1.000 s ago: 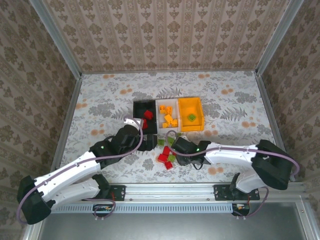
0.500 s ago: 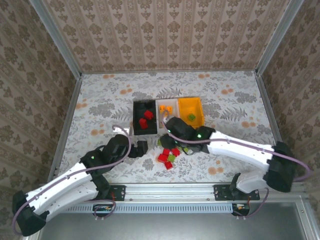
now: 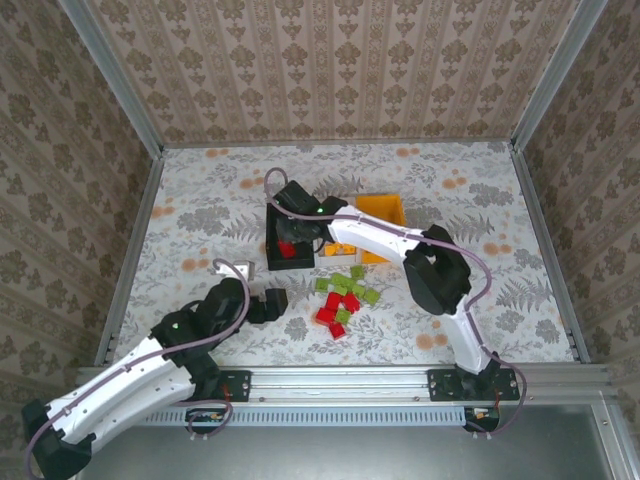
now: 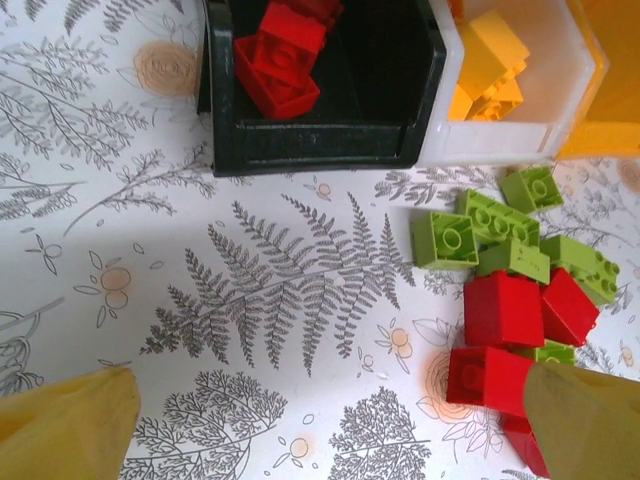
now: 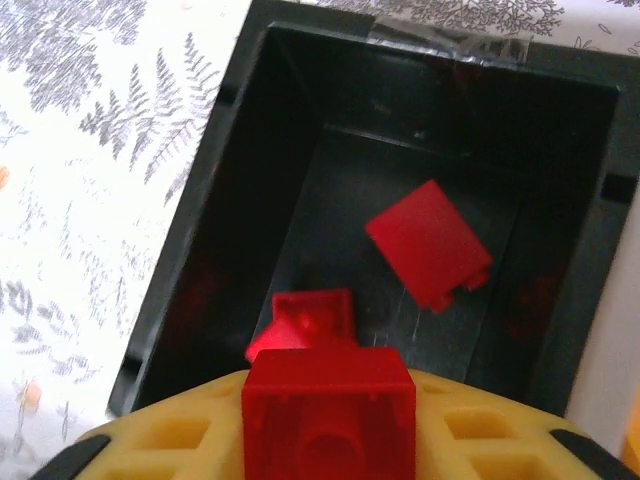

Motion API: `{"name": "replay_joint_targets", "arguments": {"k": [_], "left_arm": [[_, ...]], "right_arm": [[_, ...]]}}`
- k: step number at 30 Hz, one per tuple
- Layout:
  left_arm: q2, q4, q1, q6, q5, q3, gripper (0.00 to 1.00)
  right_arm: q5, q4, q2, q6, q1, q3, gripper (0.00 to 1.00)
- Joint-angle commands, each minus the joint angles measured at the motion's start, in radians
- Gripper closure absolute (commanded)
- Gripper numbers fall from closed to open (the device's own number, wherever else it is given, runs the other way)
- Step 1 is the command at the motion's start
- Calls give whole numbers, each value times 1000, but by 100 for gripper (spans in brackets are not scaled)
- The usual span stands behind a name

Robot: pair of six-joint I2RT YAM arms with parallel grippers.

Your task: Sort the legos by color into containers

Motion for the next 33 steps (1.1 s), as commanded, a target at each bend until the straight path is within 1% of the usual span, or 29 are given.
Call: {"name": "replay_joint_targets", "arguments": {"k": [1,3,5,7,10,13,15,19,22,25,28,31,33], "left_arm": [[38,31,10,17,41,-9,0],[65,44,10,30,54,0,0],[92,60,10,47,65,11,0],[129,89,10,69,90,26,0],[205,160,5,103,162,50,0],[314,206,-23,132,199,92,0],[398,227,-61,155,200,125,1],[587,242,-159,199,196,208,7],[719,236,-221,220,198,262,11],[818,231,-260,222,186,293,15],[866,213,-270,204,142,302,19],[872,207,-268,182,100,289,22],[871,197,-258,171,86,282,26]], "right_arm": [[11,-50,36,15,-6,86,50],[9,-40,29,12,-8,97,41],[8,-24,-3,10,-8,84,37],[10,10,-61,13,-7,32,35],[18,87,-195,35,-9,-124,34],[48,163,-352,61,-8,-316,33],[63,192,-448,75,-10,-435,33],[84,216,-638,93,-15,-646,33],[96,208,-757,103,-20,-759,32],[114,195,-868,112,-26,-852,32],[128,192,-955,121,-38,-920,31],[130,189,-1006,129,-47,-961,31],[129,191,-1030,132,-50,-978,31]]}}
